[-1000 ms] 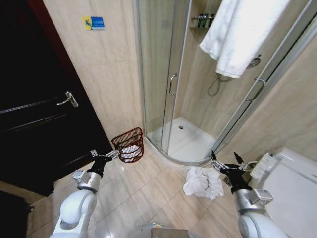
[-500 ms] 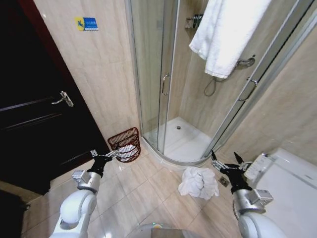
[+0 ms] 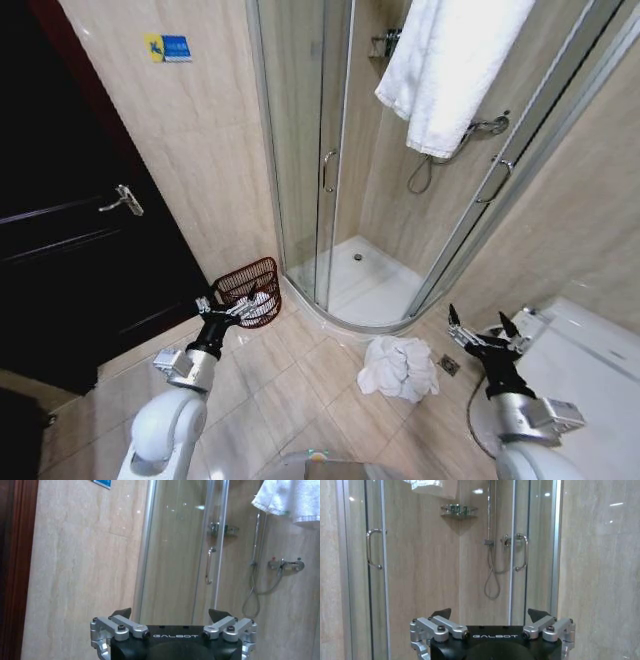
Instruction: Discard the used towel into the hamper.
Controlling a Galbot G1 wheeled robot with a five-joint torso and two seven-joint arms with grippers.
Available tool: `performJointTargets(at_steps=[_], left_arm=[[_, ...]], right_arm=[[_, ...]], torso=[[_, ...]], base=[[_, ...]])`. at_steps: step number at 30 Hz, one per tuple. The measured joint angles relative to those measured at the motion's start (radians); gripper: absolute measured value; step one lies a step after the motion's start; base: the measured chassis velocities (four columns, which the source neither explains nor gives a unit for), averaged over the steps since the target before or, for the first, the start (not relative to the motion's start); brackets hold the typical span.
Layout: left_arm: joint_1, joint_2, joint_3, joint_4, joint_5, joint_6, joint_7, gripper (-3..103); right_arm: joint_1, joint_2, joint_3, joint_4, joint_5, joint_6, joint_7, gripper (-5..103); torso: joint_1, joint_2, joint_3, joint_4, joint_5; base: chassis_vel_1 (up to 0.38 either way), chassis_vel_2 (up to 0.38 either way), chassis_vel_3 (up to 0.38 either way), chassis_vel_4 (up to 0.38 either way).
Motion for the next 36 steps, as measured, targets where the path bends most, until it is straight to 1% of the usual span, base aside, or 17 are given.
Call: performJointTargets(at_steps=[3,6,8,12,16,18,21,36], left_arm=[[0.0,0.0,0.001,0.0,0.008,0.0,0.0,100],[-0.007,0.009,0.0,0.021,0.043,-0.002,-0.001,100],[-0.011,0.018,-0.001,0.029,0.048,-0.001,-0.001,100],[-0.021,0.042,-0.009,0.033,0.035,0.009,-0.002,100],[-0.039,0.052,-0.014,0.015,0.013,0.038,-0.005,100],[-0.05,0.054,-0.014,0.003,0.005,0.059,-0.016,100],[-0.059,0.058,-0.013,0.0,-0.001,0.071,-0.027,100],[-0.062,0.054,-0.014,0.01,0.002,0.069,-0.033,100]], right_arm=[[-0.003,-0.001,0.0,0.003,0.004,-0.007,-0.005,100],[-0.007,-0.006,0.001,0.004,0.01,-0.01,-0.027,100],[-0.006,-0.008,0.002,0.004,0.011,-0.011,-0.032,100],[0.001,-0.019,0.007,0.008,0.016,-0.02,-0.042,100],[0.018,-0.027,0.014,0.023,0.018,-0.051,-0.042,100],[0.029,-0.028,0.015,0.029,0.018,-0.068,-0.042,100],[0.042,-0.029,0.014,0.031,0.018,-0.083,-0.041,100],[0.053,-0.031,0.011,0.03,0.015,-0.085,-0.045,100]], torso=[[0.0,0.0,0.0,0.0001,0.0],[0.0,0.0,0.0,0.0,0.0],[0.0,0.0,0.0,0.0,-0.0001],[0.0,0.0,0.0,0.0,0.0],[0.0,0.0,0.0,0.0,-0.0001],[0.0,0.0,0.0,0.0,-0.0001],[0.0,0.0,0.0,0.0,-0.0001],[0.0,0.0,0.0,0.0,-0.0002]], base=[[0.0,0.0,0.0,0.0],[0.0,0.0,0.0,0.0],[0.0,0.0,0.0,0.0],[0.0,0.0,0.0,0.0],[0.0,0.0,0.0,0.0],[0.0,0.0,0.0,0.0],[0.0,0.0,0.0,0.0],[0.0,0.0,0.0,0.0]])
